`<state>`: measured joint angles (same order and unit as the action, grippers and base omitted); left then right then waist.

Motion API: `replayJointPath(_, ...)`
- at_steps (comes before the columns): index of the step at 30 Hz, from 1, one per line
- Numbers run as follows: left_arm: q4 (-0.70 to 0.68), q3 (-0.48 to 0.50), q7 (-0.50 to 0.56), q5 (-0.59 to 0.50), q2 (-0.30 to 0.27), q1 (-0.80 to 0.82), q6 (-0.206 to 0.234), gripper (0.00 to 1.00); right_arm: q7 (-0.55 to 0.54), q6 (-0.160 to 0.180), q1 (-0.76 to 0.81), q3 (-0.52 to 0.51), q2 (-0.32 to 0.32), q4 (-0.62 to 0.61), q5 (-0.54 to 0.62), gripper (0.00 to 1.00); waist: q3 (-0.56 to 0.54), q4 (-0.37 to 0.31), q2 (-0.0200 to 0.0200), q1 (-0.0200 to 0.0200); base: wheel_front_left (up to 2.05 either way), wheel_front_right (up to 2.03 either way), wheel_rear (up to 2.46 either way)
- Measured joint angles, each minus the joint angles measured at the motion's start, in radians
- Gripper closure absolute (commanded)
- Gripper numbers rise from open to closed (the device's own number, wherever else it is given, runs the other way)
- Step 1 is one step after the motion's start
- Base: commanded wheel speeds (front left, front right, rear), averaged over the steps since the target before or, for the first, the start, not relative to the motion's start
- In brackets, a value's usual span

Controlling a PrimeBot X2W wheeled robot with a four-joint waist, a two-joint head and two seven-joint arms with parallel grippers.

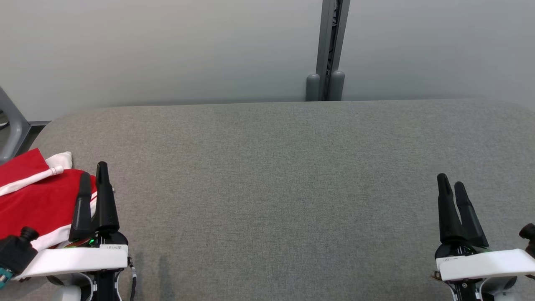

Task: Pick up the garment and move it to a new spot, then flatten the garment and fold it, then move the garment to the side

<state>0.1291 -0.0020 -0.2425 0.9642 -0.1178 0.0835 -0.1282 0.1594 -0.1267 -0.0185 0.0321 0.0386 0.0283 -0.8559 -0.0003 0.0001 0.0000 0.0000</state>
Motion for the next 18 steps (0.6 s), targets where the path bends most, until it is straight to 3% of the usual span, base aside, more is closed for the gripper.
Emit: replayJointPath(18, -0.005, 0.069, -0.009, -0.425, -0.021, -0.06, -0.001, 0.0, 0.061, -0.001, -0.013, 0.05, 0.003, 0.029, 0.401, 0.0, -0.008, -0.013, 0.0, 0.0, 0.0, 0.0, 0.0)
